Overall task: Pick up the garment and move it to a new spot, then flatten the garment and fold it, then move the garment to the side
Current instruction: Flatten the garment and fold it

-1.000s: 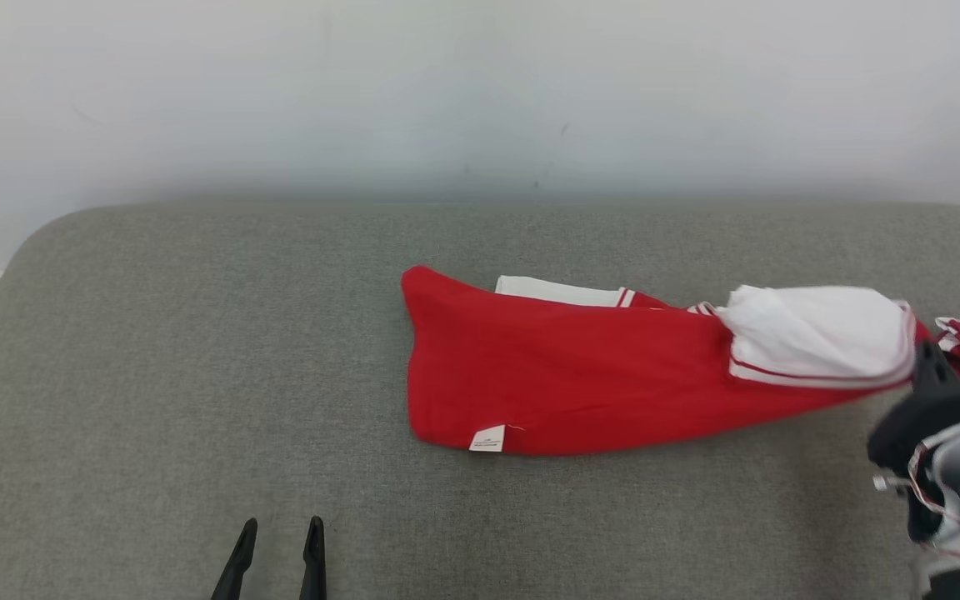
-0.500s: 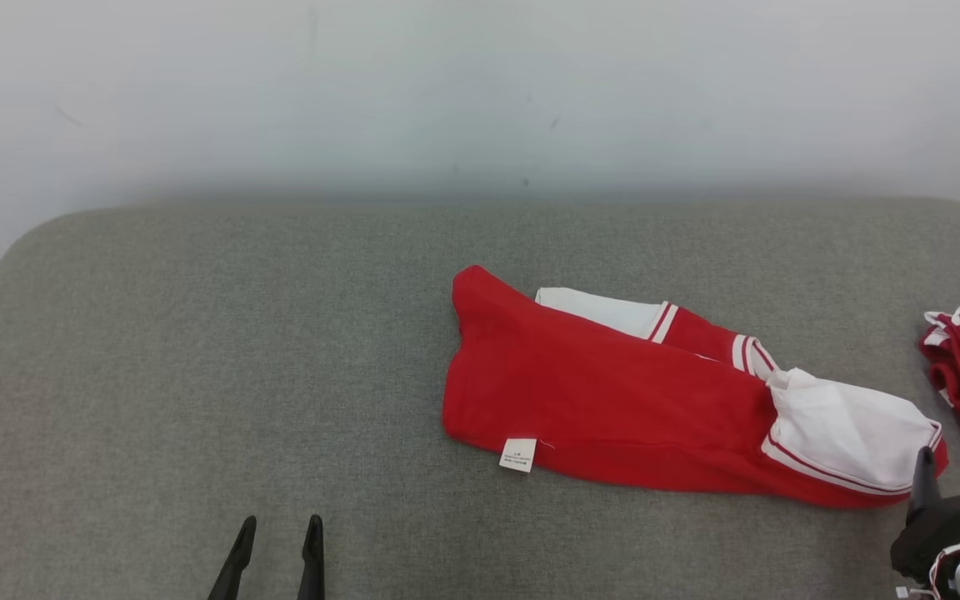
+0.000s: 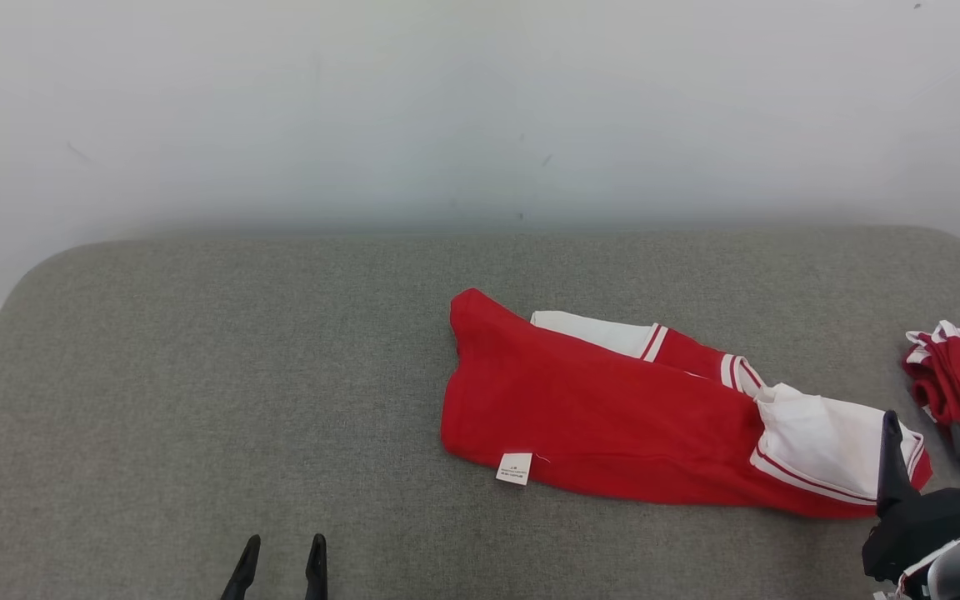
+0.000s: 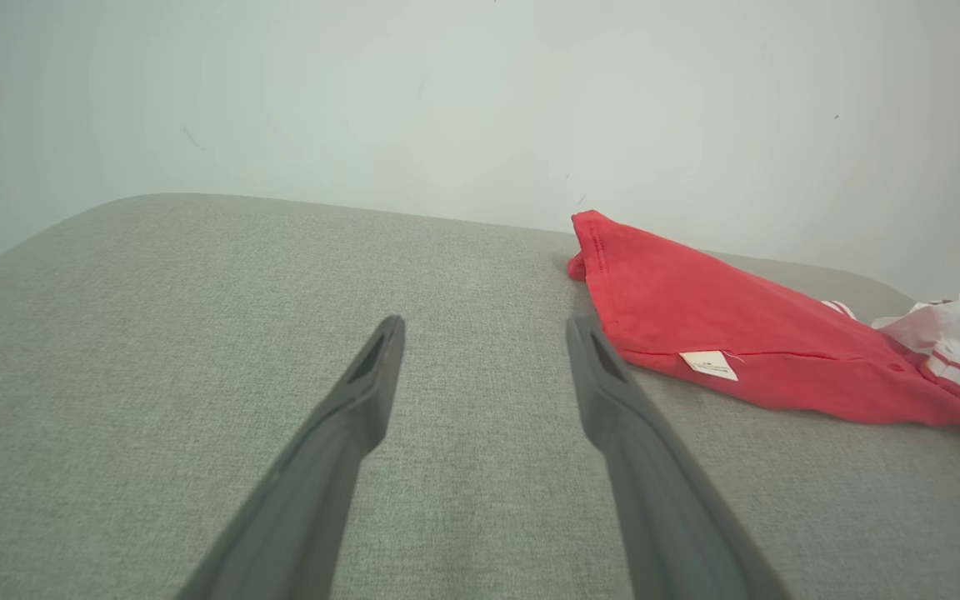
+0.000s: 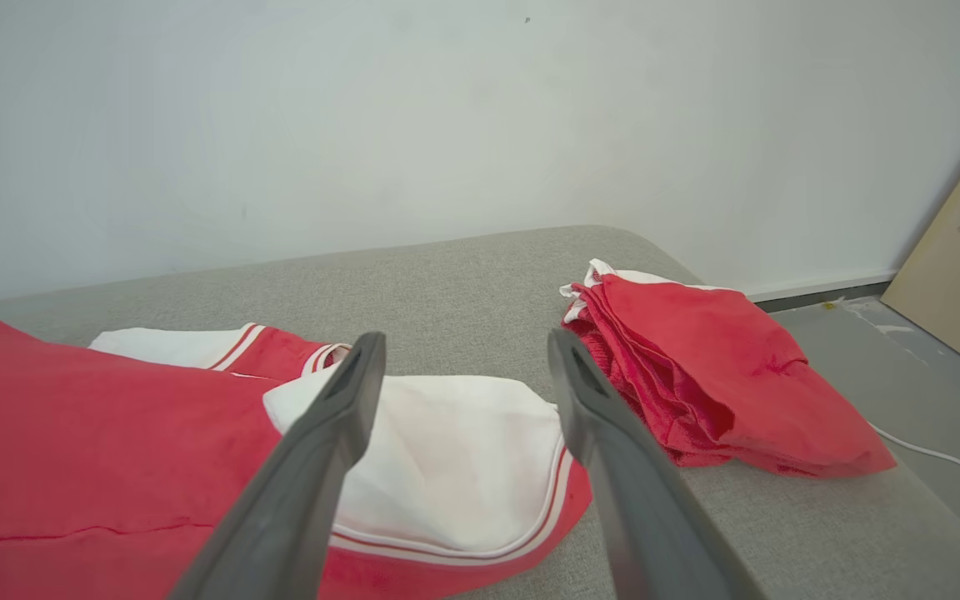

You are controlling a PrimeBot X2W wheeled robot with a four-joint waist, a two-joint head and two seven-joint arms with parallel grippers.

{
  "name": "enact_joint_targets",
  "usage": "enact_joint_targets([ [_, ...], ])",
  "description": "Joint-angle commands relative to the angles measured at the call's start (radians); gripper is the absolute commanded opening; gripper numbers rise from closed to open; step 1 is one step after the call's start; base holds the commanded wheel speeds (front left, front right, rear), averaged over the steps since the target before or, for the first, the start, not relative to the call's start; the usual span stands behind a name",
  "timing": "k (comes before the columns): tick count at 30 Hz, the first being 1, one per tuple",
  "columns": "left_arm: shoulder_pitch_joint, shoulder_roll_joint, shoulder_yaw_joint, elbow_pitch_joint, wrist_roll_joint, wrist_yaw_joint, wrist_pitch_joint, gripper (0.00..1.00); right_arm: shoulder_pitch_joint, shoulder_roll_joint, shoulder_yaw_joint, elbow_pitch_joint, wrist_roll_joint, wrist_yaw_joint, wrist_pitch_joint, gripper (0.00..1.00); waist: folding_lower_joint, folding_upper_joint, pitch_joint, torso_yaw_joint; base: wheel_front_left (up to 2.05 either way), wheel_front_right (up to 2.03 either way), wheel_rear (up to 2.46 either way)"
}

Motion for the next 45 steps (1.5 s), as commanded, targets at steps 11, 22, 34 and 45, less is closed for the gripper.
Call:
enact_joint_targets([
  [11,0.027,0.000,0.000,-0.003,-0.006,0.008,-0.003,1.00,0.122,-0.001,0.151,-0.130,0.023,-0.002,-0.037,1.00,0.0001,0.0000,-0.022,0.021,0.00,0.00,0.00],
  [22,0.042,0.000,0.030,-0.010,-0.004,0.014,-0.003,1.00,0.258,-0.001,0.275,-0.185,0.039,-0.002,-0.162,1.00,0.0001,0.0000,-0.021,-0.010,0.00,0.00,0.00],
  [34,0.031,0.000,0.040,-0.008,-0.006,0.017,-0.003,1.00,0.312,-0.001,0.315,-0.178,0.052,-0.002,-0.164,1.00,0.0001,0.0000,-0.016,-0.045,0.00,0.00,0.00],
  [45,-0.098,0.006,0.022,0.093,-0.016,-0.002,0.018,1.00,0.287,-0.001,0.337,-0.182,0.069,-0.002,-0.162,1.00,0.0001,0.0000,0.010,-0.082,0.00,0.00,0.00],
])
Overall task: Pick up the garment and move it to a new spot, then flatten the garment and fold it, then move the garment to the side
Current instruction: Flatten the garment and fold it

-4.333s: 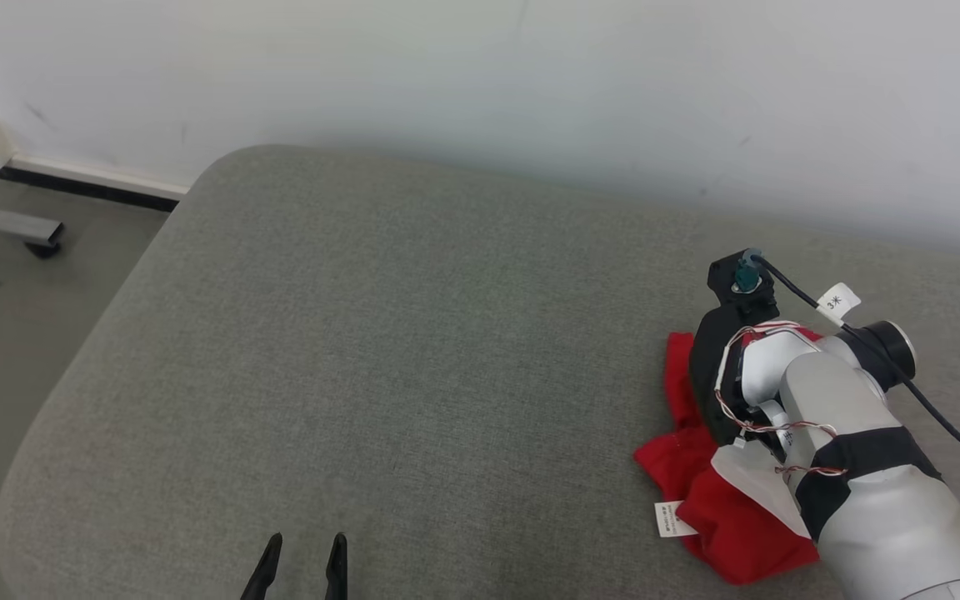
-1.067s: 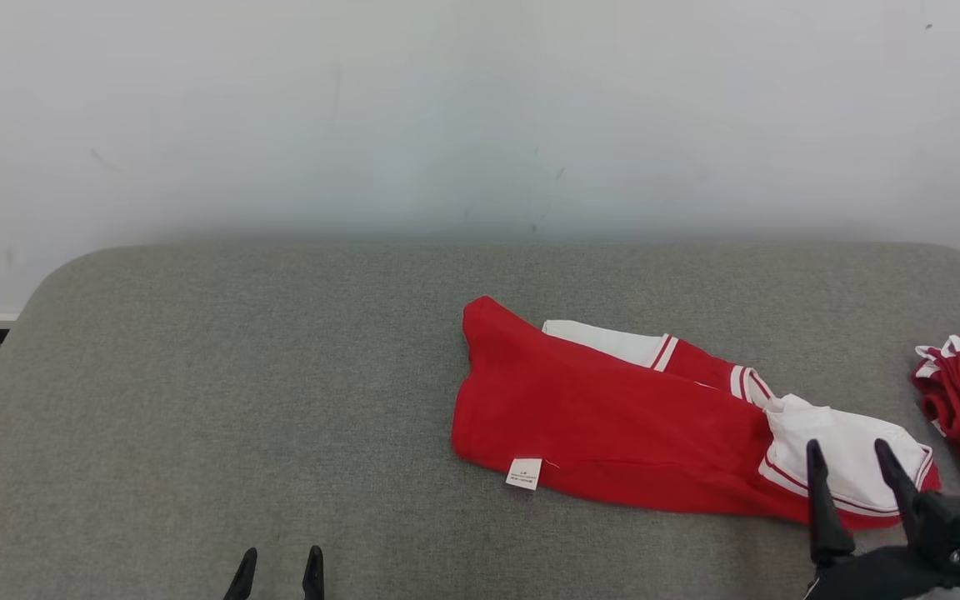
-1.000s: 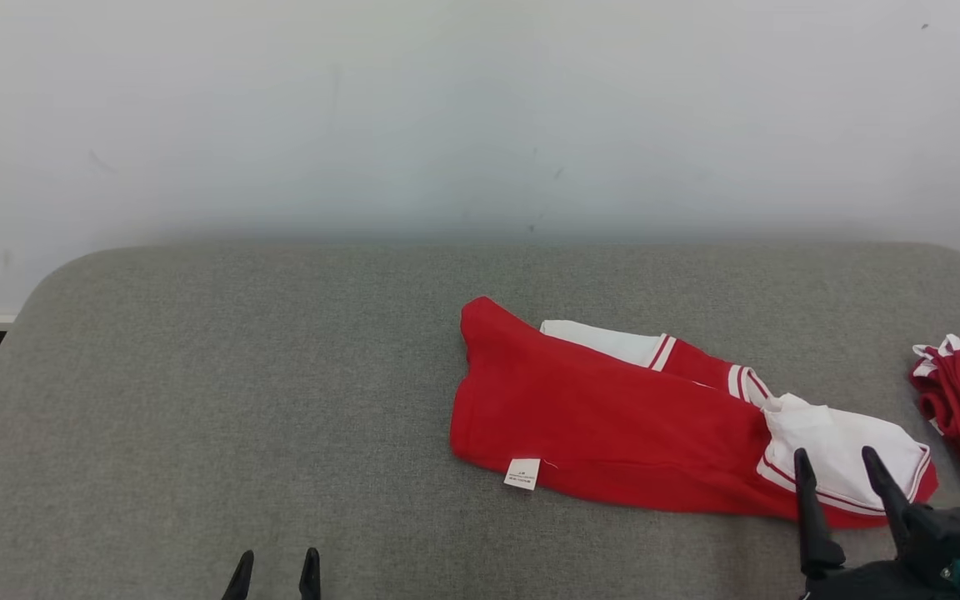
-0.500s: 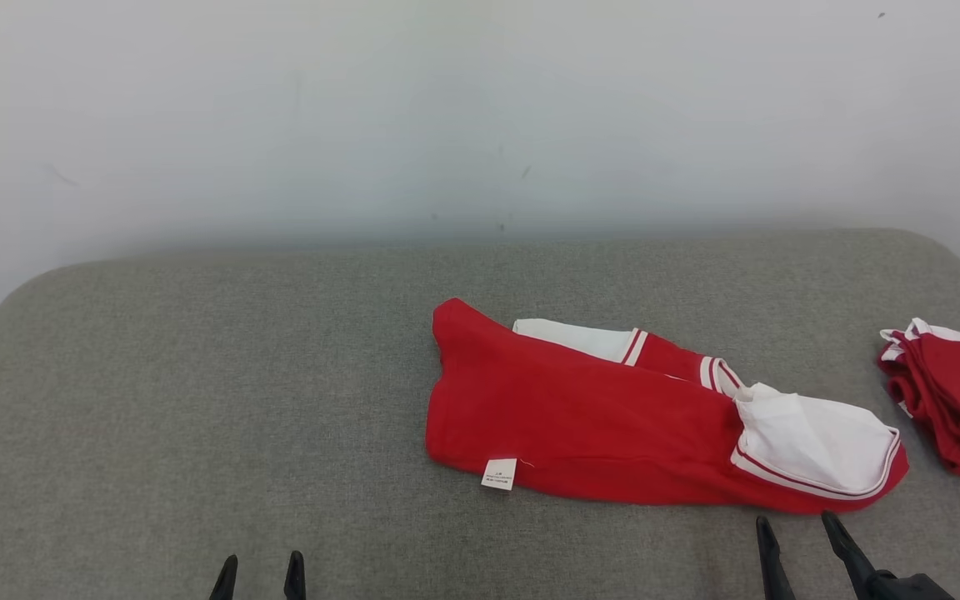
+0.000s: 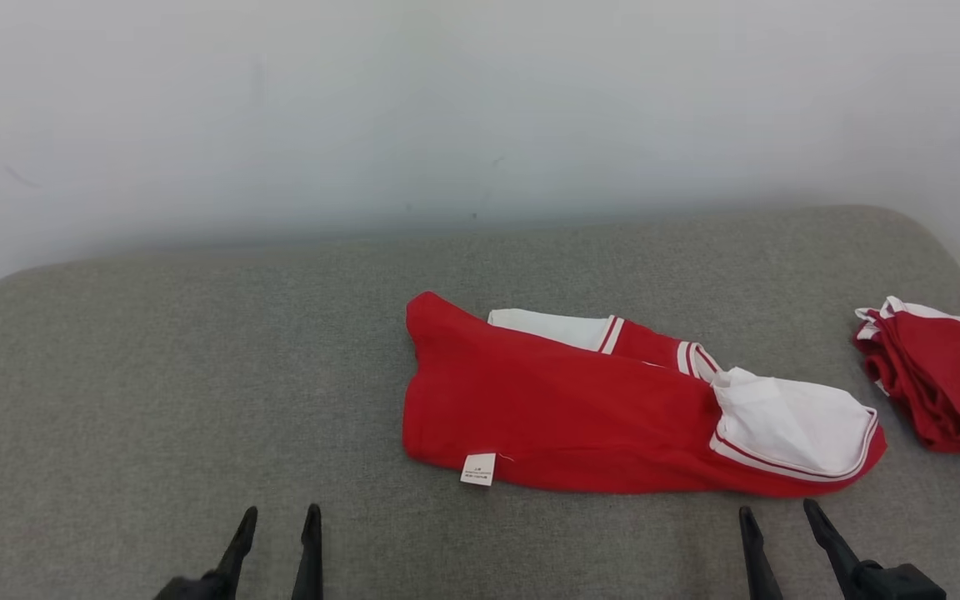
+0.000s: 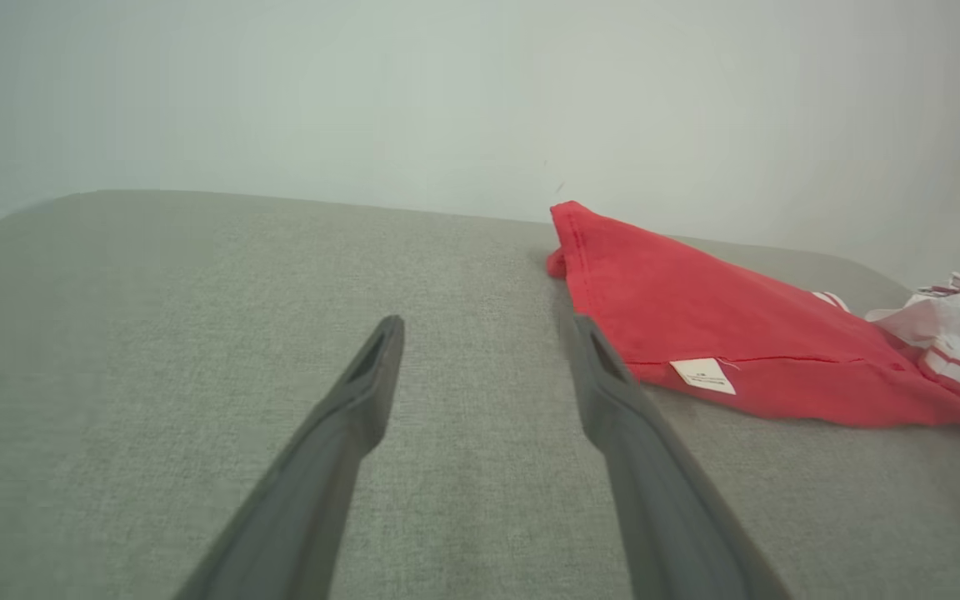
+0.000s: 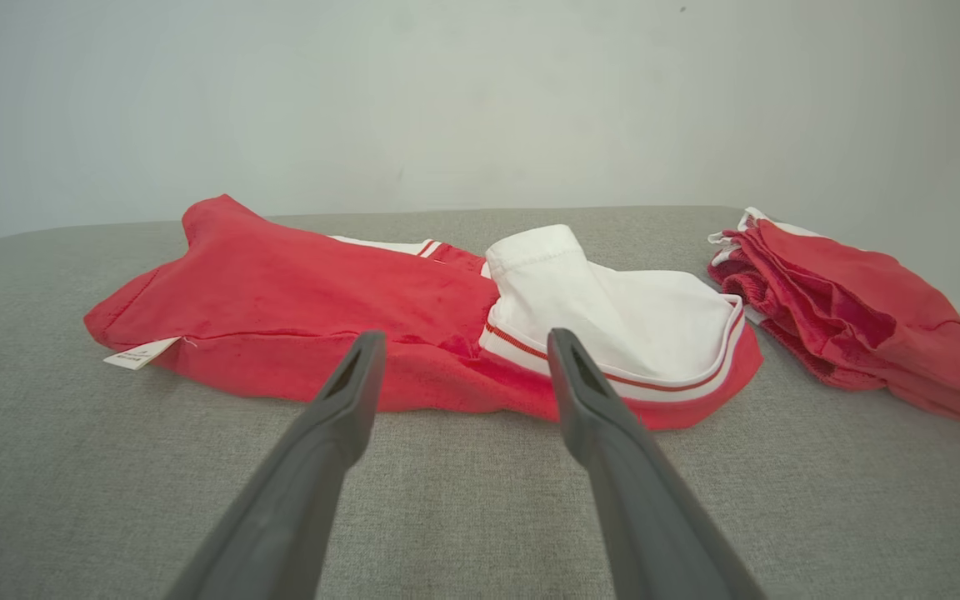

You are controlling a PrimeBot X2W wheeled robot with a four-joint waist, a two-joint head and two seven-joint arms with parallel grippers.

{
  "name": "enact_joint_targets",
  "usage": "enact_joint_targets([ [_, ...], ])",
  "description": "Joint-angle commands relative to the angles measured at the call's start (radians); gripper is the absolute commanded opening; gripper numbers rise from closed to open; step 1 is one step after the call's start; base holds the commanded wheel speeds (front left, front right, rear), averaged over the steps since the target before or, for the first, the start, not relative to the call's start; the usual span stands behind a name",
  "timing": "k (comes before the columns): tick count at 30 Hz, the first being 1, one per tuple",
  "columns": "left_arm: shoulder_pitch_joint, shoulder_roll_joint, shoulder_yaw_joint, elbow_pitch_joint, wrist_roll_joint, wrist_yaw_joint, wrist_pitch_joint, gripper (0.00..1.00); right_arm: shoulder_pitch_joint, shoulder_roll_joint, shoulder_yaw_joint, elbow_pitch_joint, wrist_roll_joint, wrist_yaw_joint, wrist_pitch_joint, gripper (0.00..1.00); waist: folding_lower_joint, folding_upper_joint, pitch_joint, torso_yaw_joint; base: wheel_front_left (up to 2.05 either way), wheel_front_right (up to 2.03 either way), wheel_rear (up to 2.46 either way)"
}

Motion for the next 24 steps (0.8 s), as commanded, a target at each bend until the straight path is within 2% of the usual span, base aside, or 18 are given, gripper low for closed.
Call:
enact_joint_targets([
  [1,-0.042,0.005,-0.003,0.022,-0.013,-0.005,0.015,1.00,-0.011,-0.001,0.004,0.001,0.007,-0.002,-0.003,1.00,0.0000,0.0000,0.014,-0.017,0.00,0.00,0.00],
  [11,-0.326,0.012,-0.058,0.307,-0.129,-0.024,0.182,1.00,-0.061,-0.001,0.062,0.020,0.027,-0.002,-0.008,1.00,0.0000,0.0000,0.088,-0.141,0.00,0.00,0.00],
  [18,-0.430,0.026,-0.078,0.431,-0.175,-0.026,0.191,1.00,-0.093,-0.001,0.075,0.041,0.042,-0.002,-0.029,1.00,0.0000,0.0000,0.143,-0.211,0.00,0.00,0.00],
  [24,-0.473,0.037,-0.077,0.501,-0.194,-0.024,0.198,1.00,-0.106,-0.001,0.080,0.056,0.052,-0.002,-0.045,1.00,0.0000,0.0000,0.158,-0.238,0.00,0.00,0.00],
])
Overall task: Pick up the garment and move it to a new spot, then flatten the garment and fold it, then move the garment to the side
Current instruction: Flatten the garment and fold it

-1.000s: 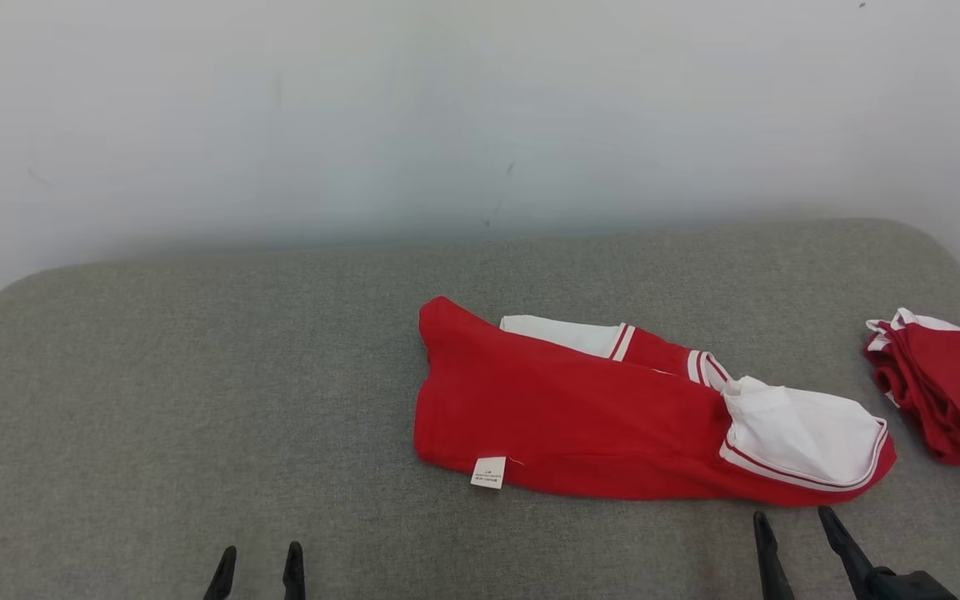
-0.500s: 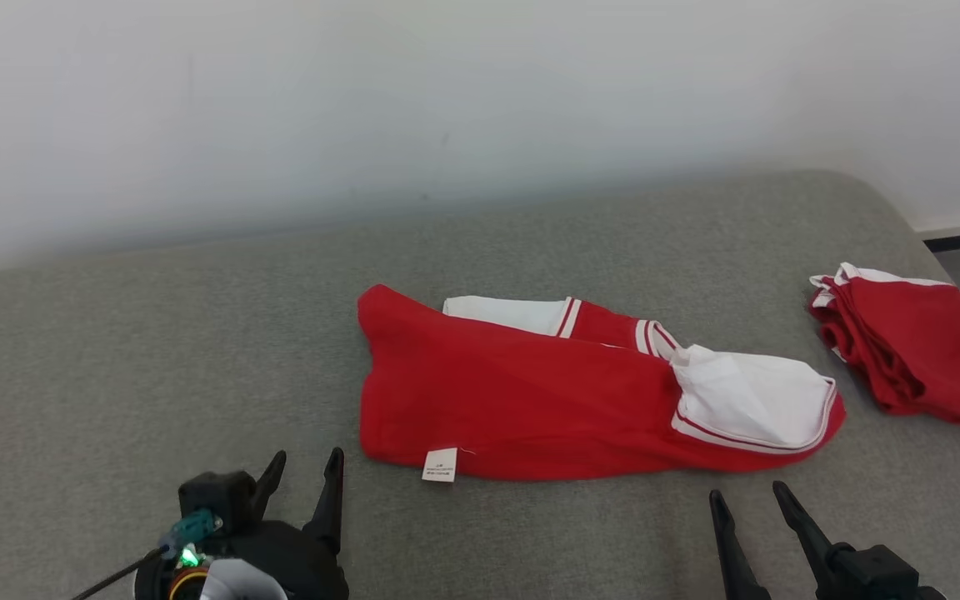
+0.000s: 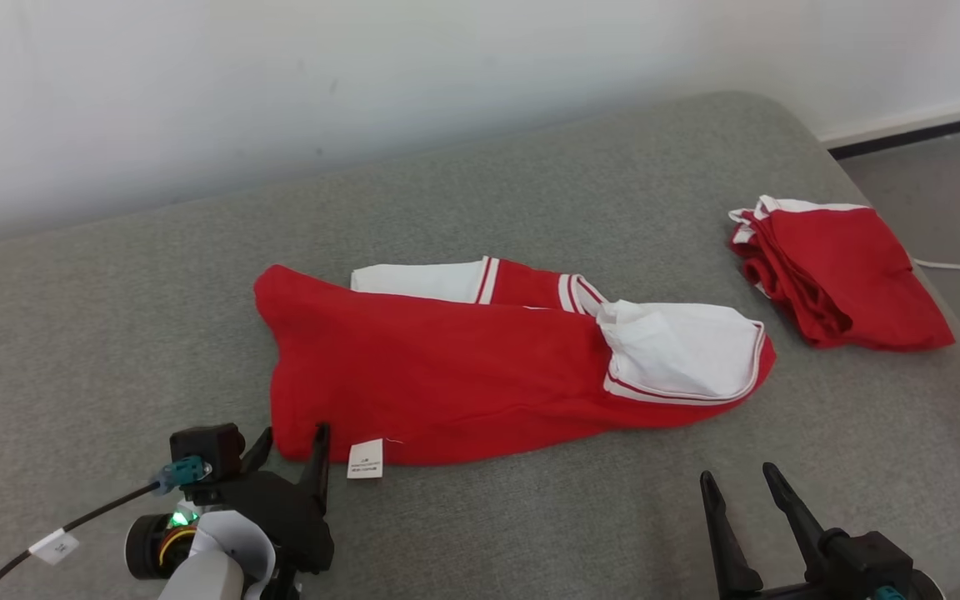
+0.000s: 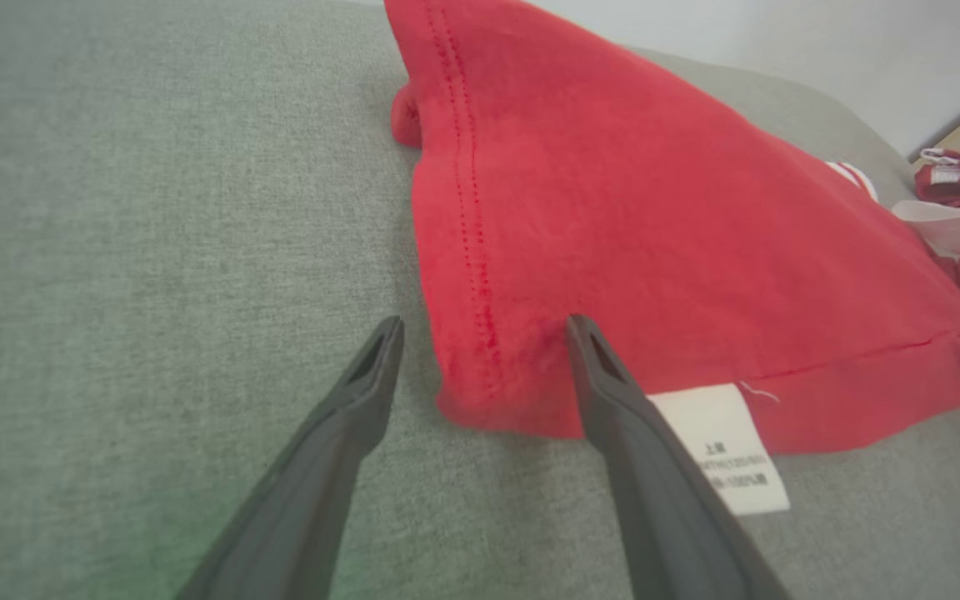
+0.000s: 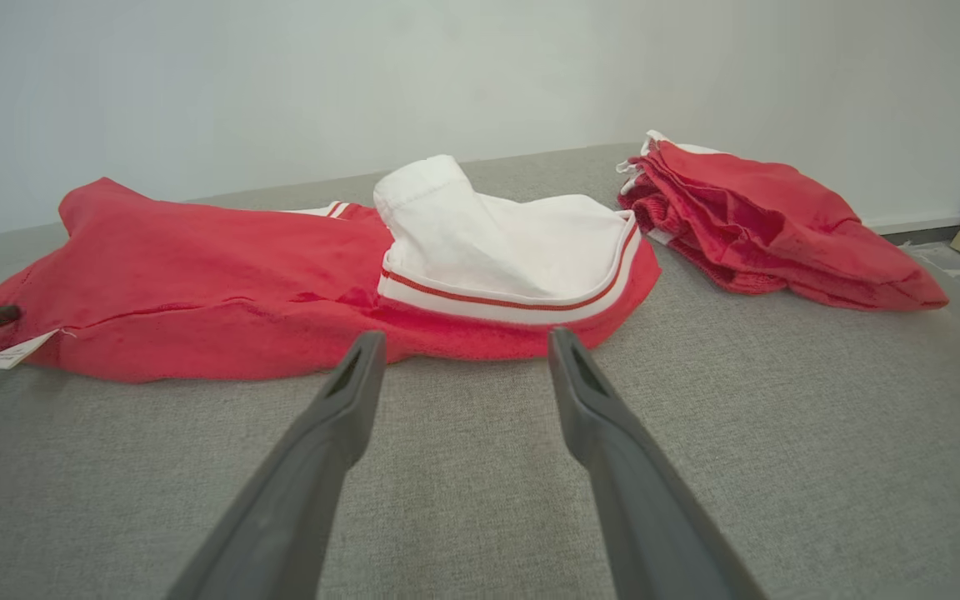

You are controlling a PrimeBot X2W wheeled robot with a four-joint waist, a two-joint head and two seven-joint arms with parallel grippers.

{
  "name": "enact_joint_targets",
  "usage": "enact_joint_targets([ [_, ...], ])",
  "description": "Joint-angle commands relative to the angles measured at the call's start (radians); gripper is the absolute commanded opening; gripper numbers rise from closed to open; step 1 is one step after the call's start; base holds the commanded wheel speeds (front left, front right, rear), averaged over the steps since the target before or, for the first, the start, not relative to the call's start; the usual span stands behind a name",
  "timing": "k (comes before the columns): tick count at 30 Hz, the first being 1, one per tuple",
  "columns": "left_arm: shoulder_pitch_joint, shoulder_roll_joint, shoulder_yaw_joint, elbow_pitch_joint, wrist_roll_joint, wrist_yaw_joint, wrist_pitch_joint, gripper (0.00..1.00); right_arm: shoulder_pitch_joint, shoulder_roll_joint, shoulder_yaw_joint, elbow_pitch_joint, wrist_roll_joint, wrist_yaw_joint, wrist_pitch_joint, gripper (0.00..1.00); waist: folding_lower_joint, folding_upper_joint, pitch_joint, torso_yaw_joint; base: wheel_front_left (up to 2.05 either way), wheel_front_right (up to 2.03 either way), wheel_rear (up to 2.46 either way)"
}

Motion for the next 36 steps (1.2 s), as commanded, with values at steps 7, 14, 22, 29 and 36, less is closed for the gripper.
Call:
enact_joint_targets([
  [7,-0.038,0.013,-0.008,0.049,-0.007,-0.001,-0.035,0.17,-0.014,-0.001,0.000,0.018,0.011,-0.002,-0.017,1.00,-0.0002,-0.0001,0.017,-0.034,0.00,0.00,0.00],
  [14,-0.044,0.008,-0.008,0.071,-0.014,0.004,-0.089,0.00,-0.006,-0.001,0.008,0.023,0.007,-0.002,-0.013,1.00,-0.0002,-0.0001,-0.004,-0.019,0.00,0.00,0.00],
  [22,-0.032,0.019,0.049,0.074,-0.036,0.087,-0.159,0.00,0.004,-0.001,0.006,0.013,-0.001,-0.002,0.002,1.00,-0.0002,-0.0001,-0.026,0.010,0.00,0.00,0.00],
  [29,-0.016,0.019,0.056,0.061,-0.048,0.123,-0.141,0.42,0.011,-0.001,0.011,0.008,0.001,-0.002,0.009,1.00,-0.0002,-0.0001,-0.037,0.032,0.00,0.00,0.00],
  [36,0.020,0.009,0.028,0.036,-0.031,0.108,-0.179,1.00,0.017,-0.001,0.000,0.007,0.006,-0.002,0.010,1.00,-0.0002,-0.0001,-0.050,0.054,0.00,0.00,0.00],
])
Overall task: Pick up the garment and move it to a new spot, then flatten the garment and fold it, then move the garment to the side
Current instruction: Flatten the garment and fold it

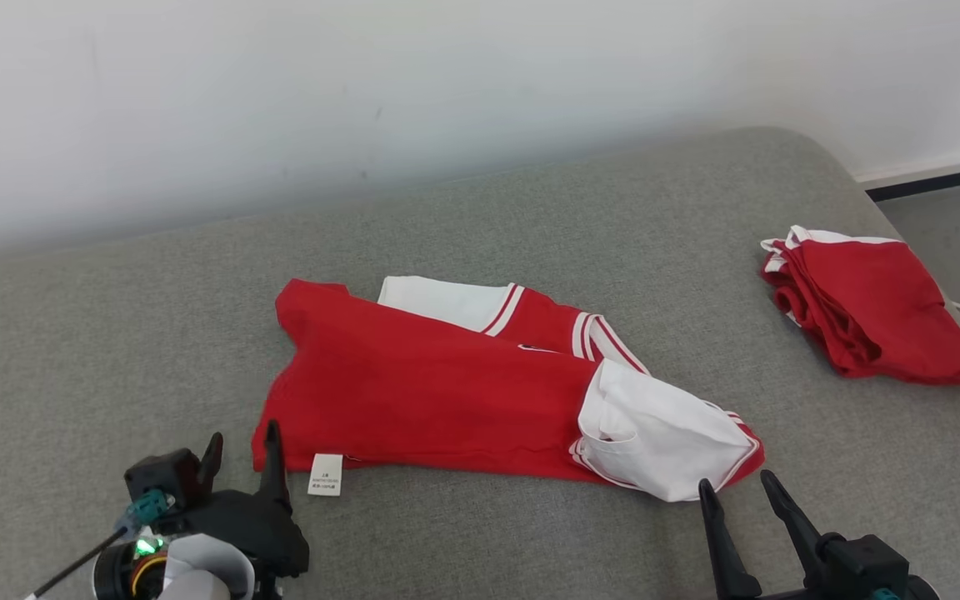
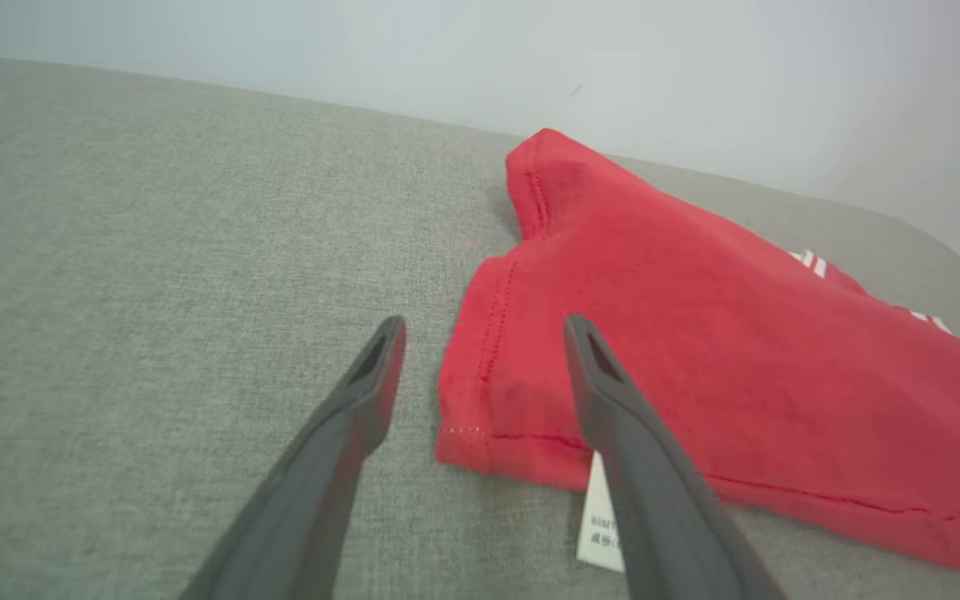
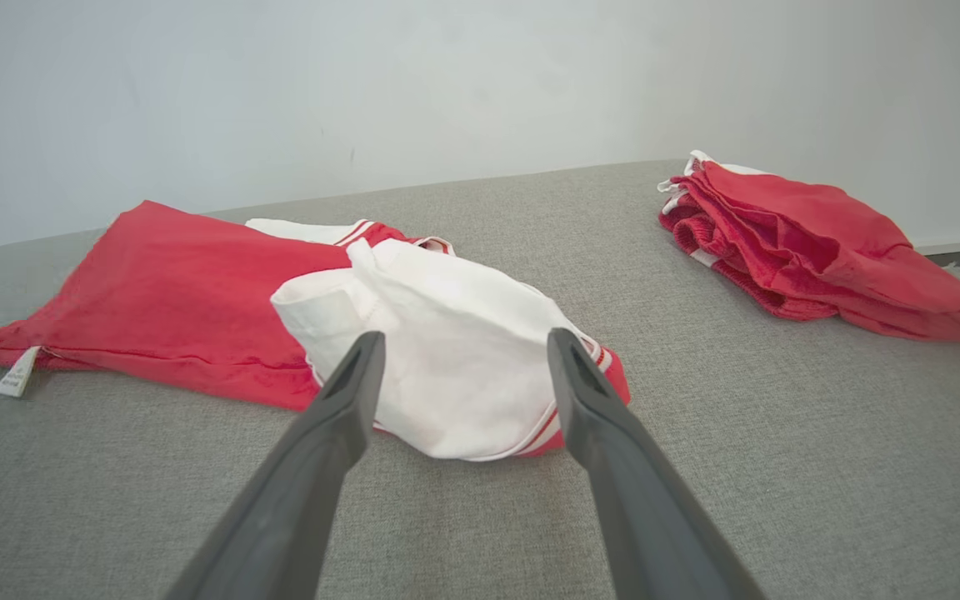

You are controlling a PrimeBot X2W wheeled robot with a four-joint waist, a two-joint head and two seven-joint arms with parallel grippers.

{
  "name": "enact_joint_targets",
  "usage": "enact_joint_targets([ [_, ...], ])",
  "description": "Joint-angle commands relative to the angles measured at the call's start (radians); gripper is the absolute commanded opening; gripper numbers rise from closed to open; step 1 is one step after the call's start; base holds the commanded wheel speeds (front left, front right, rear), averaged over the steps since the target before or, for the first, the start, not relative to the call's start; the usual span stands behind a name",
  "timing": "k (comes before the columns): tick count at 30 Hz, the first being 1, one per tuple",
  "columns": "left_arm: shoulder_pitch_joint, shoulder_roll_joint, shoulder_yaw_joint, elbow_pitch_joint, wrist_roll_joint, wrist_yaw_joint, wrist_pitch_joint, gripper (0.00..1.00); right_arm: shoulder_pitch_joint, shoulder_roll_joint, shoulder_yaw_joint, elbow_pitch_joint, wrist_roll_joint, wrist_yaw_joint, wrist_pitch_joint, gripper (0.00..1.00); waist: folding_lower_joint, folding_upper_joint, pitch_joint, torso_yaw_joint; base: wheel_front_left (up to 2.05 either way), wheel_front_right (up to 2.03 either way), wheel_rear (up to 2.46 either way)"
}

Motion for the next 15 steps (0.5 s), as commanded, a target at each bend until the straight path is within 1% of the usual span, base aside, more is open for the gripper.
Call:
enact_joint_targets([
  [1,0.024,-0.002,-0.003,-0.015,0.012,-0.006,-0.020,1.00,0.013,0.000,-0.006,-0.002,0.002,-0.002,0.000,1.00,0.0000,-0.0001,-0.009,0.011,0.00,0.00,0.00],
  [6,0.082,-0.001,0.005,-0.071,0.027,-0.004,-0.045,1.00,0.019,0.000,-0.024,-0.010,-0.006,-0.002,0.002,1.00,0.0000,-0.0001,-0.025,0.032,0.00,0.00,0.00],
  [7,0.117,0.000,0.008,-0.112,0.039,-0.004,-0.048,1.00,0.018,0.000,-0.035,-0.016,-0.008,-0.002,0.003,1.00,0.0000,-0.0001,-0.033,0.044,0.00,0.00,0.00],
  [8,0.117,0.000,0.008,-0.112,0.039,-0.004,-0.048,1.00,0.018,0.000,-0.035,-0.016,-0.008,-0.002,0.003,1.00,0.0000,-0.0001,-0.033,0.044,0.00,0.00,0.00],
  [11,0.183,-0.002,0.029,-0.217,0.072,-0.003,-0.049,1.00,0.024,0.000,-0.050,-0.025,-0.008,-0.002,0.005,1.00,0.0000,-0.0001,-0.044,0.064,0.00,0.00,0.00],
  [15,0.286,-0.012,0.049,-0.362,0.125,-0.015,-0.049,1.00,0.032,0.000,-0.082,-0.033,-0.012,-0.002,0.004,1.00,0.0000,-0.0001,-0.058,0.097,0.00,0.00,0.00],
])
